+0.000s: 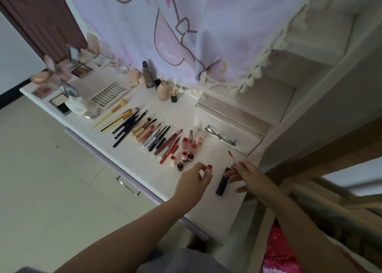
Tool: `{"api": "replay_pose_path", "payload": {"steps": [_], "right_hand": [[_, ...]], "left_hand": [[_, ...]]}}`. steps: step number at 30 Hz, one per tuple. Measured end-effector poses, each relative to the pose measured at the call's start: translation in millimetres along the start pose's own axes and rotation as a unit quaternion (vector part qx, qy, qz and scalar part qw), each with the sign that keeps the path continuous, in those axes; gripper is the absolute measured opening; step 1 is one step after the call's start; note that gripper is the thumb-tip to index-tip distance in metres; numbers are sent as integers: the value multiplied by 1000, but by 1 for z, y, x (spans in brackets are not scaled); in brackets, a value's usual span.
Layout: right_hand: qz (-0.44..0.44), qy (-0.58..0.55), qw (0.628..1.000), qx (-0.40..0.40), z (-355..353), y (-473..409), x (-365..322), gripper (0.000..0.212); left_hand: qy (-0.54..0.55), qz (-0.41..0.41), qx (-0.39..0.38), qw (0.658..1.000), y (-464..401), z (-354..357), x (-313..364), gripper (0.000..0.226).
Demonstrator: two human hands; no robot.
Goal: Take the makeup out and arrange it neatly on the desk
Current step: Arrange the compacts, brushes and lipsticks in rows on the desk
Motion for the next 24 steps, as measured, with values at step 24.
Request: {"api": "replay_pose_path", "payload": {"steps": [24], "right_hand": [[-150, 305, 936, 90, -1, -77, 16, 38]], "left_hand": [[73, -119, 25, 990, -39, 40, -16, 26]]}}
Point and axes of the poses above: each hand's wrist, its own y-axis away from the middle knuckle, its own z-axis out of the palm, x = y × z, the point moved 8 cm from there along -y, towards the middle knuckle, and after that the axes turned 12 degrees about -y, right-handed, at the moved point
